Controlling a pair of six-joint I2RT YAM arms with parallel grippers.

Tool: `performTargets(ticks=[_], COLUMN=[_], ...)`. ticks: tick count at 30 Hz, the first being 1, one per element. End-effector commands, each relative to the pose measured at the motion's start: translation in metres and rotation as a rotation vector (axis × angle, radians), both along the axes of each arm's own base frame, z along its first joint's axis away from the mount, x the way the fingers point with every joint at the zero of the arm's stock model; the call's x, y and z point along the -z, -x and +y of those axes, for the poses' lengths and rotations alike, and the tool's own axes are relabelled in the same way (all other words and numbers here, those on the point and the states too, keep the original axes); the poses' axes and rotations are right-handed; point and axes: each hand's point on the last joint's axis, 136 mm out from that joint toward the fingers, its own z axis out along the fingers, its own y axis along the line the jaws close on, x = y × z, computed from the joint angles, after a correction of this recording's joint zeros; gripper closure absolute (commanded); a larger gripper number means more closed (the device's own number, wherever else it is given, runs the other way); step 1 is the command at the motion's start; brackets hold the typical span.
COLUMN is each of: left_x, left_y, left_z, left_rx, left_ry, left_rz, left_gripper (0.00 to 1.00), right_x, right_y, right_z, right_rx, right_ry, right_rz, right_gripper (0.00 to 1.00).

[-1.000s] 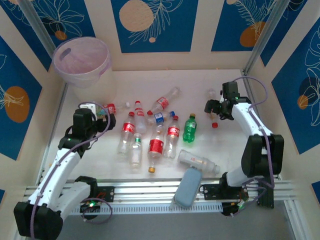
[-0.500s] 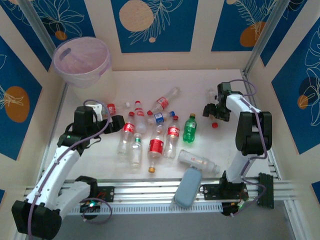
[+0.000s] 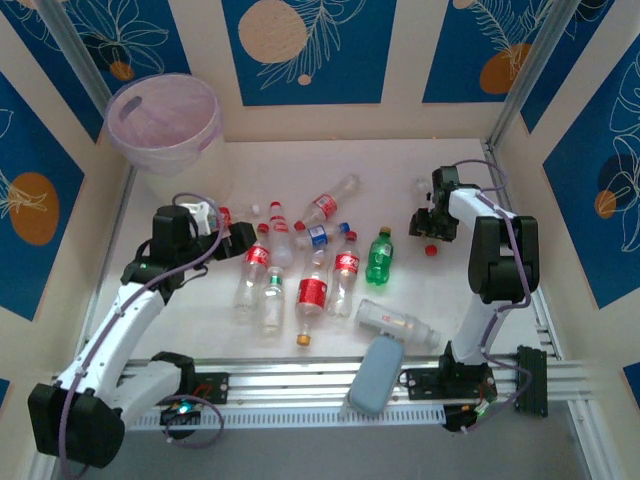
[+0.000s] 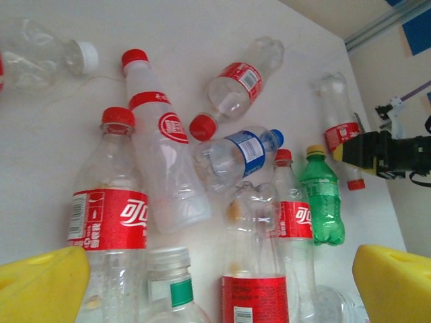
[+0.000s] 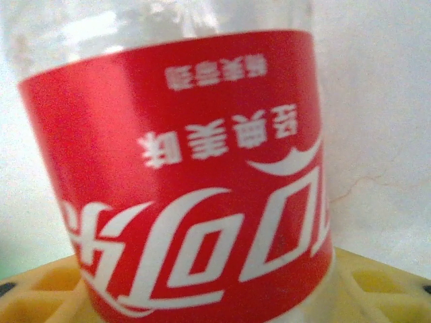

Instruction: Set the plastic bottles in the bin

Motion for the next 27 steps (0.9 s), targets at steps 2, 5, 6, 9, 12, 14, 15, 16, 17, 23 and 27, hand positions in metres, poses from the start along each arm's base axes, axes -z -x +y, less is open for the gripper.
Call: performTargets(ticks=[2, 5, 6, 9, 12, 14, 15, 16, 17, 23, 27], left_x=[-0.026, -0.033, -0.037, -0.053, -0.076, -0.089, -0.095, -0.098, -0.104, -0.109, -0.095], left_y=[-0.005, -0.012, -0.014, -0.018, -0.021, -0.022, -0.023, -0.022, -0.022, -0.018, -0.017], left_z=[-0.02, -0.029, -0.034, -0.057, -0.085, -0.101, -0.11, -0.118, -0.128, -0.175, -0.195], left_rx=[0.053, 0.062, 0.072, 0.14, 0.215, 0.257, 0.275, 0.291, 0.313, 0.421, 0.445], left_ry=[0.116, 0.181, 0.206, 0.303, 0.403, 0.453, 0.48, 0.503, 0.534, 0.64, 0.626], left_rz=[-0.039, -0.061, -0.068, -0.08, -0.122, -0.144, -0.155, -0.154, -0.165, -0.16, -0.13], left_gripper=[0.0, 0.0, 0.0, 0.0, 0.0, 0.0, 0.0, 0.0, 0.0, 0.04, 0.04], right_x=[-0.038, -0.064, -0.074, -0.105, -0.14, -0.157, -0.162, -0.167, -0.171, -0.176, -0.179], right_y=[0.0, 0.008, 0.013, 0.031, 0.056, 0.073, 0.081, 0.088, 0.095, 0.119, 0.121], right_z=[-0.001, 0.006, 0.012, 0.058, 0.124, 0.158, 0.171, 0.184, 0.197, 0.247, 0.264], right_rx=[-0.042, -0.05, -0.06, -0.16, -0.303, -0.382, -0.407, -0.436, -0.462, -0.578, -0.608], right_ry=[0.026, 0.011, 0.002, -0.115, -0.385, -0.508, -0.546, -0.585, -0.625, -0.754, -0.829], right_rz=[-0.078, -0.115, -0.124, -0.195, -0.275, -0.303, -0.306, -0.307, -0.305, -0.259, -0.252], right_gripper=[0.46, 0.46, 0.46, 0.46, 0.46, 0.46, 0.46, 0.46, 0.46, 0.46, 0.46])
